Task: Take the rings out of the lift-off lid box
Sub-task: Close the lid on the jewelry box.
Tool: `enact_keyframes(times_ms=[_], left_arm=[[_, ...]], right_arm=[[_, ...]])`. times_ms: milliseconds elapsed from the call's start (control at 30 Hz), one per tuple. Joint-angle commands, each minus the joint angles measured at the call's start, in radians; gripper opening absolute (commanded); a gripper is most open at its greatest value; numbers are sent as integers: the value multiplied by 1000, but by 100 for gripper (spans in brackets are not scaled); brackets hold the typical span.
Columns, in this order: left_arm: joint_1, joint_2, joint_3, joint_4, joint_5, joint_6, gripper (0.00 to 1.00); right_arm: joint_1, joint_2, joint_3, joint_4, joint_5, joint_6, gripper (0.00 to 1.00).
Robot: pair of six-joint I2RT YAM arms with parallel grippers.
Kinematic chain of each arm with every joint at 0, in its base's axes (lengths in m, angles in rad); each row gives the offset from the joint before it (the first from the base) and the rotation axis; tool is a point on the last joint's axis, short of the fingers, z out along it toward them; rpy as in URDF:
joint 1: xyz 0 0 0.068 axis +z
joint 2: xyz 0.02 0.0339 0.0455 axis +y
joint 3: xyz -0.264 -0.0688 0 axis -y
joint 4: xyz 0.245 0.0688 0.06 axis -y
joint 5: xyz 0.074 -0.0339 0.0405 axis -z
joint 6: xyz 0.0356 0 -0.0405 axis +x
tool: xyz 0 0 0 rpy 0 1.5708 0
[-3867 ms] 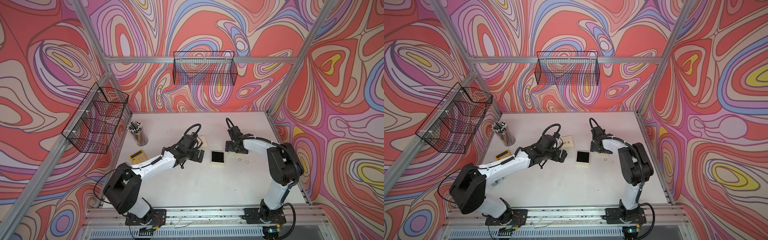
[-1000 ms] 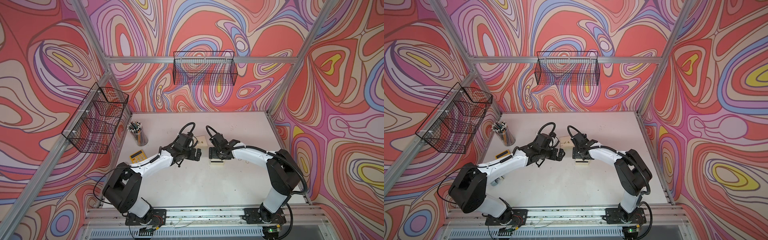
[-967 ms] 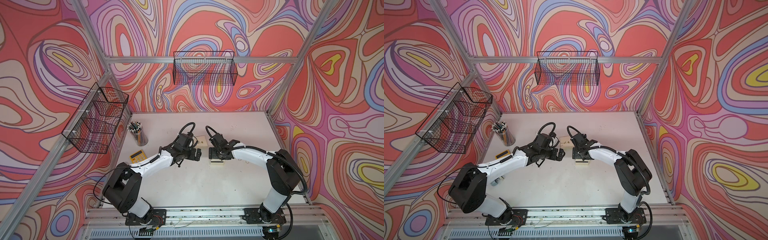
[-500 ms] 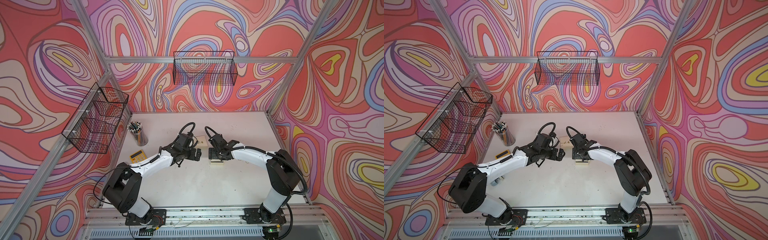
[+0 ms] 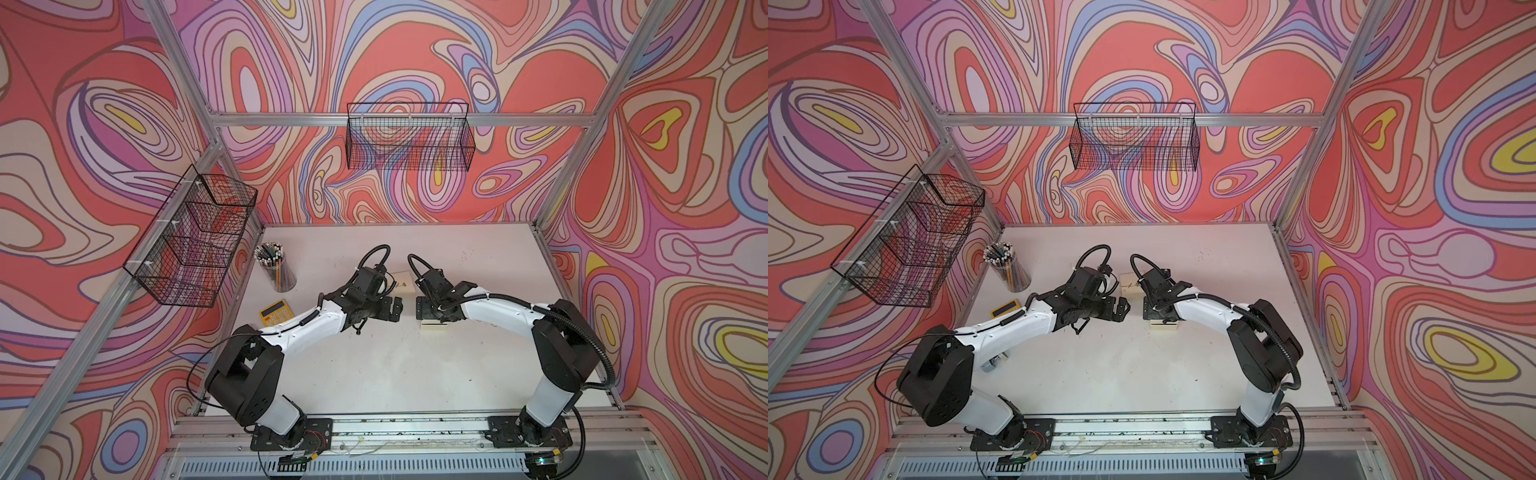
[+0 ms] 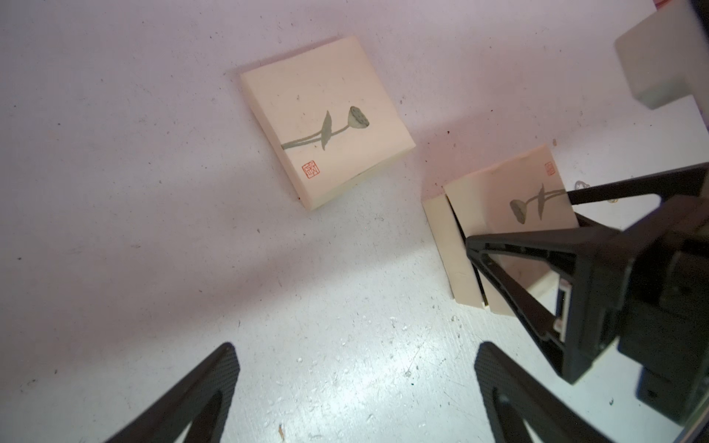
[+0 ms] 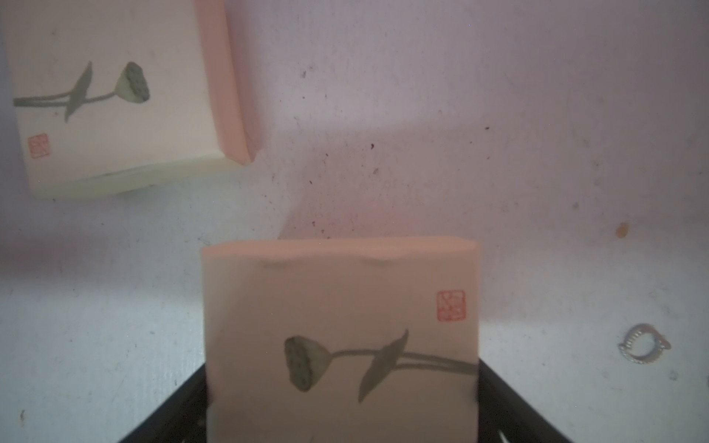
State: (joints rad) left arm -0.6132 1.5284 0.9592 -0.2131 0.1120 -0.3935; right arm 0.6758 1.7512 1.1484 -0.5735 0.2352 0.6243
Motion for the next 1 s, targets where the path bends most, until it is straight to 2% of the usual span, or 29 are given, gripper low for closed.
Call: enact_keyframes(times_ms=[0,633,967], left_arm=[[7,9,0,-2,2,-6,100],[7,12,-2,0,6,-10,100],[7,12,0,-2,5,-7,100]], right_arm=[[11,15,6,-19,30,24,90],[19,1,4,-25,34,29,90],[20,52,19,-29,27,19,91]])
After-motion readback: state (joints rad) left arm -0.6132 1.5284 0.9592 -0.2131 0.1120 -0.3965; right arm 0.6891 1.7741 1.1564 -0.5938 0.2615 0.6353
